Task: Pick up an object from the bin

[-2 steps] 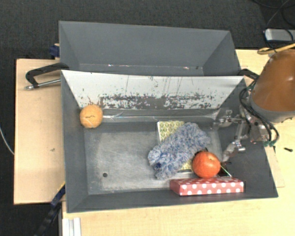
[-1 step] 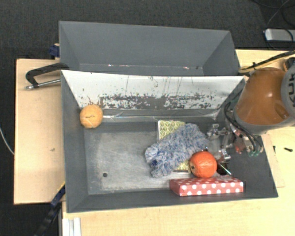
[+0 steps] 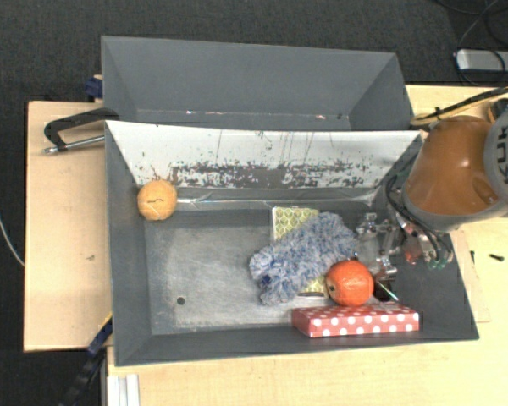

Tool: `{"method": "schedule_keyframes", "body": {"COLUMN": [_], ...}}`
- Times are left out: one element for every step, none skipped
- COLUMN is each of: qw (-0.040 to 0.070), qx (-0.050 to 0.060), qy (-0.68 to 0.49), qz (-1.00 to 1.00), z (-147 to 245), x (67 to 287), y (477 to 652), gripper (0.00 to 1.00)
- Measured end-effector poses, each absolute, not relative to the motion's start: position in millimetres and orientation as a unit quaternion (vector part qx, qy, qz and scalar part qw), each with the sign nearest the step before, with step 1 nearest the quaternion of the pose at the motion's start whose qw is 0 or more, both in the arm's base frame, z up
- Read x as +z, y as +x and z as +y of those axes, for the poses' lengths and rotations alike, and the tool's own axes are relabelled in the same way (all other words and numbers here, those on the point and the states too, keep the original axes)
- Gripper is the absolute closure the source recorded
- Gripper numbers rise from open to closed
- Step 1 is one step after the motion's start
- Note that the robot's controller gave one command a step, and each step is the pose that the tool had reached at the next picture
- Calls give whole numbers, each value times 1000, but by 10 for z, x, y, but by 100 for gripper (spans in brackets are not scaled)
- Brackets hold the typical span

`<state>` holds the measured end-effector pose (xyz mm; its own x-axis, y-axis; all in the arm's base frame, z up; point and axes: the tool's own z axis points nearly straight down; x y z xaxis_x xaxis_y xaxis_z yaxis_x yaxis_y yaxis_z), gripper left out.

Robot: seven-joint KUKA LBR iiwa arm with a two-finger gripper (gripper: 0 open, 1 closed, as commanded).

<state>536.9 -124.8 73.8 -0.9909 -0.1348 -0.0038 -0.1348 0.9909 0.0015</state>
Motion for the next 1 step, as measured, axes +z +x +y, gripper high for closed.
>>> {"method": "schedule_keyframes", "body": {"qw": [8], "qx": [-2], "qy": [-164], "qz": [986], "z": [-995], "x": [2540], "y": [5832], "gripper": [100]}}
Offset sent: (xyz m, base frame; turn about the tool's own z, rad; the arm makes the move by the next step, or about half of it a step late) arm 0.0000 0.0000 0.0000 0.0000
